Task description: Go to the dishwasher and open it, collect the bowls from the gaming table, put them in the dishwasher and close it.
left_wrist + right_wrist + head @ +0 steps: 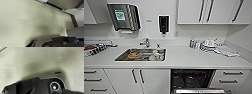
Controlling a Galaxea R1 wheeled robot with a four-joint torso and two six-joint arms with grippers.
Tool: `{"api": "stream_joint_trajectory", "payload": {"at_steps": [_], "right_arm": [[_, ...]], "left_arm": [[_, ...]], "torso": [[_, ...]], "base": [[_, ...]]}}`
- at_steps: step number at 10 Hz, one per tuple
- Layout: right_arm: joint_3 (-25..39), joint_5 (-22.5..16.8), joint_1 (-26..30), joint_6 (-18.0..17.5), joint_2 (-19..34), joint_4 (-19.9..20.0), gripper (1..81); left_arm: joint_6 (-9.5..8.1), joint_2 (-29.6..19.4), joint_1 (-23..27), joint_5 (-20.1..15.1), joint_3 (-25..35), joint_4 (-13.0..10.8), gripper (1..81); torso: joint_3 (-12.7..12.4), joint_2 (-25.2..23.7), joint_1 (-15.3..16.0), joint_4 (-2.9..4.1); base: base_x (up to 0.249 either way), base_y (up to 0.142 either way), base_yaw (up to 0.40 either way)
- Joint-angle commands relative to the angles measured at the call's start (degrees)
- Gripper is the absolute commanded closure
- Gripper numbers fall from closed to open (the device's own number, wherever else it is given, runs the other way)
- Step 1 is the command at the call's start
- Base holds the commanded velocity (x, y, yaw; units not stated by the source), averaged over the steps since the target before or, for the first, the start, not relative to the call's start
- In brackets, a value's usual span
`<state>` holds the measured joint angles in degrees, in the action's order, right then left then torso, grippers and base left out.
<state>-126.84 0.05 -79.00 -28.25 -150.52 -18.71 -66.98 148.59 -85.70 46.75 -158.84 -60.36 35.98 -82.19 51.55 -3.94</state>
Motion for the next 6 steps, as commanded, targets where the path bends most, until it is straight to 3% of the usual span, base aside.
{"api": "stream_joint_trajectory", "payload": {"at_steps": [1,5,6], "right_arm": [[-2.1,0.0,1.1,2.2,-1.3,-0.5,1.0],[-8.4,0.0,-1.7,1.7,-6.0,-0.2,1.0],[-9.9,0.0,-2.2,1.6,-7.0,-0.2,1.0]], "left_arm": [[-2.99,4.8,-1.8,-9.1,-6.8,-1.7,1.0],[-2.99,8.0,-2.6,-12.0,-6.8,-1.5,1.0],[-2.81,9.4,-2.6,-15.4,-6.8,-1.5,1.0]], "torso": [[0.0,0.0,0.0,0.00],[0.0,0.0,0.0,0.00],[0.0,0.0,0.0,0.00]], "base": [[0.000,0.000,0.000],[0.000,0.000,0.000],[0.000,0.000,0.000]]}}
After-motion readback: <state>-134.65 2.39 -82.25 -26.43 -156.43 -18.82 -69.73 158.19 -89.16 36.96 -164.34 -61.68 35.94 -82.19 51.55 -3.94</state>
